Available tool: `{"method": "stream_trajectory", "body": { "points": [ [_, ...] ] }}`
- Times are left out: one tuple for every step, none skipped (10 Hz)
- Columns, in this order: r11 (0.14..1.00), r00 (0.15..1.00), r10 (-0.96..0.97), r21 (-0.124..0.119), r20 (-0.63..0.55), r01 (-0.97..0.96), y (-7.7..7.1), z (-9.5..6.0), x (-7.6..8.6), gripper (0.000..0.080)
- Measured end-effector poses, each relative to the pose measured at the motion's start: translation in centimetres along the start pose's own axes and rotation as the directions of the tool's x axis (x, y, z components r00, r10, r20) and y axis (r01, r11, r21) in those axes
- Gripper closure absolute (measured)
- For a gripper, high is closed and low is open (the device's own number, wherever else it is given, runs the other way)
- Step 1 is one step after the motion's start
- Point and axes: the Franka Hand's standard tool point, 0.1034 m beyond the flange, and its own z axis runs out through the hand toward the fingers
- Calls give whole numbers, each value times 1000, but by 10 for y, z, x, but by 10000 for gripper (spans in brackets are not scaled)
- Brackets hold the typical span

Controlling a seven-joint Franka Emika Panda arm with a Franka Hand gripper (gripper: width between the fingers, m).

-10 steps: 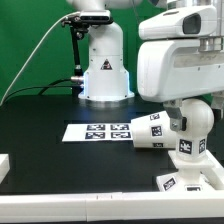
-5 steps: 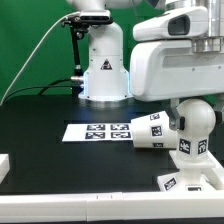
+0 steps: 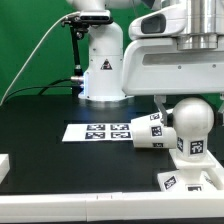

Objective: Assemble lamp

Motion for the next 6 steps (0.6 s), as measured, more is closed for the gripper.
{"method": "stream_trajectory", "body": {
  "points": [
    [999, 999, 50, -1, -1, -50, 1, 0, 0, 228],
    [985, 985, 172, -2, -2, -172, 3, 0, 0, 228],
    [956, 956, 292, -7, 0, -292, 3, 1, -2, 228],
    [917, 917, 399, -3, 7, -399, 4, 2, -3, 228],
    [844, 844, 536, 8, 23, -537, 4, 3, -4, 226],
    [761, 761, 647, 21, 44, -648, 1, 4, -5, 228]
  ]
}}
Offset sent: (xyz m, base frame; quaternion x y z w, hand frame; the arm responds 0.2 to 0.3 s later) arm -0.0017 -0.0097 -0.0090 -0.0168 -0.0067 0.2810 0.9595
